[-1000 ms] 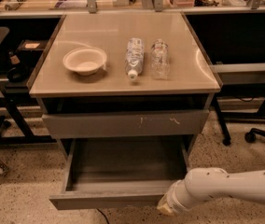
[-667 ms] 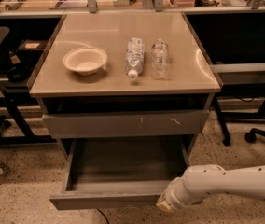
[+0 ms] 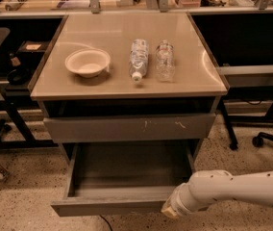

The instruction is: Close middle drawer

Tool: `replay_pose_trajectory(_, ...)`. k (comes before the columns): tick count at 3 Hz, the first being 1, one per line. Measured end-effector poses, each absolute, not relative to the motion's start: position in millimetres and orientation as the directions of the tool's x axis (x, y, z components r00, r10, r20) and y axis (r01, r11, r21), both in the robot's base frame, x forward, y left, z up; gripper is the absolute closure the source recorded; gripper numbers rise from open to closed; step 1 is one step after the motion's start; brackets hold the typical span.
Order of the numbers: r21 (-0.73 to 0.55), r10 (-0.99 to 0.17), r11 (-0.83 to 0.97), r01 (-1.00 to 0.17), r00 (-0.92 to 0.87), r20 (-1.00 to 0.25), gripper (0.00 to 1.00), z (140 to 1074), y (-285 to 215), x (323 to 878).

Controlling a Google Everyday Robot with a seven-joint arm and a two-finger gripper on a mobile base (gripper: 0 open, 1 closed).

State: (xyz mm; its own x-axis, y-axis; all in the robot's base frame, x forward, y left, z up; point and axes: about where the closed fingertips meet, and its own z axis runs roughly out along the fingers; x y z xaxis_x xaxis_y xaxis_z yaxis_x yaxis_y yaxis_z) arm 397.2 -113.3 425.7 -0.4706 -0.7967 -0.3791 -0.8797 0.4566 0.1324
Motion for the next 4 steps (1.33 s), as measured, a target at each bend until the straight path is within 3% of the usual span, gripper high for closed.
replay_pose_trajectory(2,0.133,-0.797,0.457,-0.880,-0.471,-0.379,0.12,425.7,-113.3,397.2)
replay_pose_trajectory(3,0.133,-0.797,0.456,-0.880,-0.470,-0.379,0.00,425.6,-113.1,397.0)
replay_pose_trajectory(4,0.133,-0.797,0.456,-0.880,-0.470,-0.379,0.00,425.6,-113.1,397.0)
